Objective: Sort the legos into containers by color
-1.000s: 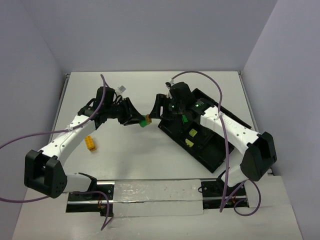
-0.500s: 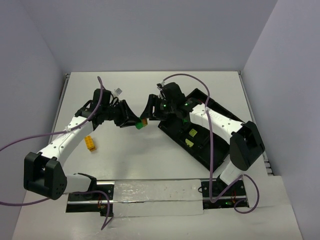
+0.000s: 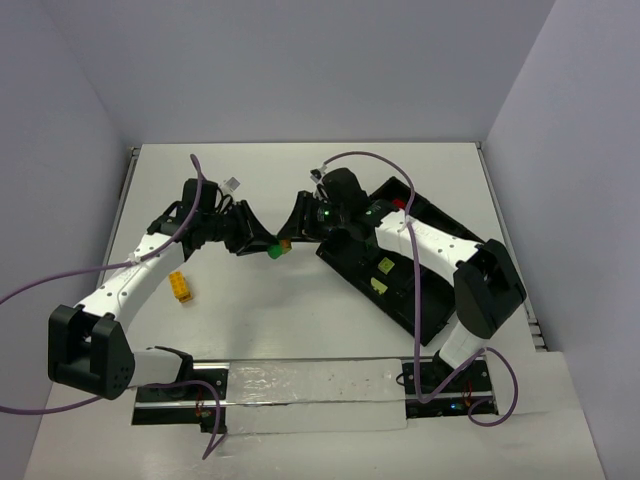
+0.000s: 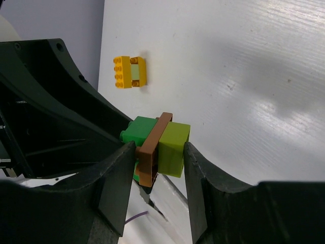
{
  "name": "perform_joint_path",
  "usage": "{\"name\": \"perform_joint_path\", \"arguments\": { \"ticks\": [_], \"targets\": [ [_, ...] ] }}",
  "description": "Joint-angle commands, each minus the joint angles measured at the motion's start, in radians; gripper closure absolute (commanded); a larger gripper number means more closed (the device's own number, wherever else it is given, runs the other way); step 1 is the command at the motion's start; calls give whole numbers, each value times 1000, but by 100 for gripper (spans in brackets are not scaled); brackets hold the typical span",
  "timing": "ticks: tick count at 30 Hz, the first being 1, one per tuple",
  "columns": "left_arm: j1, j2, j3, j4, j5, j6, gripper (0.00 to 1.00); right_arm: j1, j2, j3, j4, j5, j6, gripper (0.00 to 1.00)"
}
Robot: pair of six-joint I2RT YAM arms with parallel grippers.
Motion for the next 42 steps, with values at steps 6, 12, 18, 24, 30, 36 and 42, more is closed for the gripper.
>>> {"name": "perform_joint_path", "arguments": {
  "ticks": [6,12,18,24,30,36,42],
  "targets": [
    [17,-25,-8,65,16,-11,100,10,-28,-14,59,-22,24,66],
    [20,-19,-7,54,7,2,100,11,-24,29,-32,51,-28,47],
    [20,-12,-5,44,-2,13,100,13,-37,75,-133,136,-89,37],
    [21,-2,-8,34,-29,22,100,13,-35,73,-145,158,-97,38],
    [22,17,-15,-3,-84,47,100,13,-43,61,-157,182,-109,38],
    [22,26,6,-44,-138,70,100,13,-83,59,-211,244,-154,38],
    [22,38,28,-64,-156,85,100,11,-161,54,-298,351,-201,38]
  ]
}}
